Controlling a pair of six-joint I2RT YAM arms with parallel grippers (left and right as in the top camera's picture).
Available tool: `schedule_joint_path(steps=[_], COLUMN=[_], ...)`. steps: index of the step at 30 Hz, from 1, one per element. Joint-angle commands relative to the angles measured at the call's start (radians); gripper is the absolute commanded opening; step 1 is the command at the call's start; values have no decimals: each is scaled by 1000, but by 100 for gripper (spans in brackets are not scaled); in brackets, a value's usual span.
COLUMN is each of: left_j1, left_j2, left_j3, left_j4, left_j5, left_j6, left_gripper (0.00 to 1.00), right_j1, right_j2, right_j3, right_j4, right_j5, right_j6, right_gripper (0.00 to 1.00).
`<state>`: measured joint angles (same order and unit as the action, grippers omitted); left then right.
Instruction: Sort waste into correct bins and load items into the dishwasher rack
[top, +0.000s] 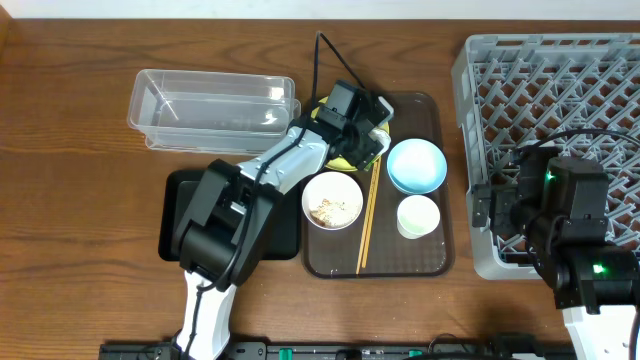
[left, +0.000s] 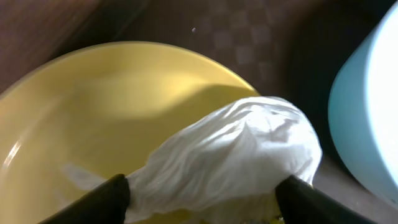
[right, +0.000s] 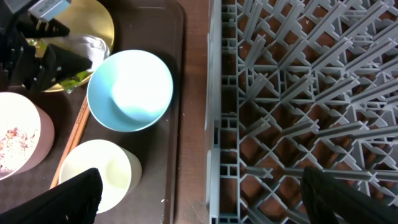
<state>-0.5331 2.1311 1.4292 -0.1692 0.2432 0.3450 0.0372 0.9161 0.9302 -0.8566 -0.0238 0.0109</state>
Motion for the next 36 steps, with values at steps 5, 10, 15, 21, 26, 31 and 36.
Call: schedule_joint_path(steps=[5,10,15,21,26,31,36], left_j1=[4,6,34,130,268,386,419], left_j2=[3,-54,-198,-347,-393,-382,-377], left_j3=[20,20,20,20,19,2,-4], left_j4=[30,29,13,-84,-200,-269,-266], left_j5=[10,-2,-66,-207,-241,-240,-161], left_j6=[17,17,-23,-261,-457,-686,-751], left_gripper=[22,6,6,6,6,11,51], right_j1=[13,13,13,13,13,13,13], right_j2=[-2,-2,-2,-2,-2,-2,-2], right_j3=[20,20,20,20,20,20,20], right_j4=[-4,-4,-3,-1,-2,-1,-1], right_j5=[-3,-3,-3,-3,-3,-4,-4], right_j6=[3,3,3,3,3,3,3], right_gripper=[99,99,99,99,99,99,99])
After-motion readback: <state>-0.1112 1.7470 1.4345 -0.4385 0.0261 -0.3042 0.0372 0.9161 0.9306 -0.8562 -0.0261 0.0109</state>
